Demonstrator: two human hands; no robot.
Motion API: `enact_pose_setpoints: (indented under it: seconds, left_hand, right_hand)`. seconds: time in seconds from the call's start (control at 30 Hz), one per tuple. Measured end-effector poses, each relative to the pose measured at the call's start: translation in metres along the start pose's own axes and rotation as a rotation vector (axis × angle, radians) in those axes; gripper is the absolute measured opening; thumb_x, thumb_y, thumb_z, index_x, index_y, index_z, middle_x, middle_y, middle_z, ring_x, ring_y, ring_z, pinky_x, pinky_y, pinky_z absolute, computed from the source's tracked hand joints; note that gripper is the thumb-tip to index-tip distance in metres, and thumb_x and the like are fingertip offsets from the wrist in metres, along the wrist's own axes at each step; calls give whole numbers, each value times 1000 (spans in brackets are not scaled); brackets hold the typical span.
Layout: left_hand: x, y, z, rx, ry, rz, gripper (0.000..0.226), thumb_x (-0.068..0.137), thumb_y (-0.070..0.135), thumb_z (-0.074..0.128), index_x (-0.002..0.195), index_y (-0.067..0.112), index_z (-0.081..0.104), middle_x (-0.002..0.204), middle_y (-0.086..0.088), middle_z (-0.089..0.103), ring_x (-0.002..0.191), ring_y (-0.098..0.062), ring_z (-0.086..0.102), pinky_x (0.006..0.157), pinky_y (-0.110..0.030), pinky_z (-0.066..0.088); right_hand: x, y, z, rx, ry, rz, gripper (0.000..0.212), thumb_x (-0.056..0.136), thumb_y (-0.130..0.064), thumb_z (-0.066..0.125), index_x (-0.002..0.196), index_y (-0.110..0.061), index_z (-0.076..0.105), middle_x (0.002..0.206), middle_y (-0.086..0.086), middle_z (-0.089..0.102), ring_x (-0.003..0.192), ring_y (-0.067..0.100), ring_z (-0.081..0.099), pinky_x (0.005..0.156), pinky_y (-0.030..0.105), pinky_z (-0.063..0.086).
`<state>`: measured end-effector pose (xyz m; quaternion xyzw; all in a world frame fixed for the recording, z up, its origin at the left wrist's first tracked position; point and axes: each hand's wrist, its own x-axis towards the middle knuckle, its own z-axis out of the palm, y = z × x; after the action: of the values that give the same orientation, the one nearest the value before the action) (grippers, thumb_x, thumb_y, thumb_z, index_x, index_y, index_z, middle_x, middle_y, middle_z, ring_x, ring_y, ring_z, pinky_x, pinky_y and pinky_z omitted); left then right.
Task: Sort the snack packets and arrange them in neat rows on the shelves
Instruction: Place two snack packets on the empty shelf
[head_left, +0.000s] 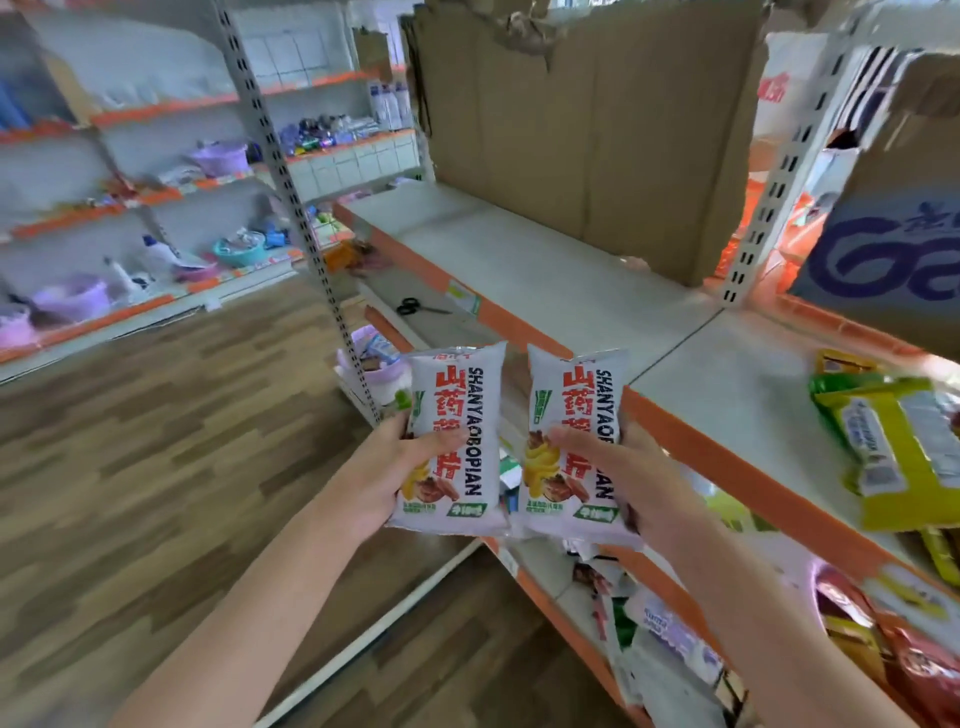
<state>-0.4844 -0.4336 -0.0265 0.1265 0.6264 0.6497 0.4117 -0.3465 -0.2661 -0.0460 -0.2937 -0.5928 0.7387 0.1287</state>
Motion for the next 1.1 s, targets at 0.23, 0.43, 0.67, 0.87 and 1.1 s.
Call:
enact_pose_setpoints:
  seconds: [0.23, 0.43, 0.67, 0.87, 1.1]
  left_hand:
    - [33, 16, -58, -105, 50, 3, 45, 64, 12, 71, 108, 9, 61, 97, -14, 72, 82, -28, 71, 66, -38, 59]
    - [83, 49, -101, -117, 121, 3, 42, 66, 12, 71, 106, 9, 62, 99, -15, 72, 88, -31, 69, 78, -43, 57]
    - [141, 91, -148, -167, 174, 52, 40, 65, 11, 72, 104, 11, 62, 94, -12, 73, 83, -28, 71, 72, -41, 58]
    - [185, 112, -196, -160, 144, 15, 45, 66, 12, 72, 109, 10, 59, 99, -14, 72, 88, -31, 70, 76, -42, 57]
    - [246, 162, -269, -125, 50, 35, 55, 65, 9, 72, 117, 9, 56, 102, -16, 71, 87, -30, 70, 68, -40, 58]
  right_hand:
    - [67, -17, 53, -59, -79, 29, 46, 73, -20, 76, 115, -14, 59, 96, 7, 73, 82, 28, 72, 79, 45, 56]
    - [140, -43, 97, -14, -126, 12, 39, 73, -10, 74, 108, -14, 58, 94, 8, 74, 80, 26, 72, 74, 40, 57]
    - [223, -72, 148, -59, -199, -14, 36, 74, -5, 73, 102, -19, 56, 86, 0, 74, 77, 21, 72, 65, 35, 57]
    - [275, -82, 186, -60, -220, 23, 42, 72, -6, 76, 105, -22, 55, 88, 0, 74, 78, 21, 72, 62, 33, 56]
    - [337, -99, 250, -30, -164, -22, 40, 71, -8, 76, 104, -21, 56, 85, -2, 74, 76, 20, 72, 68, 38, 56]
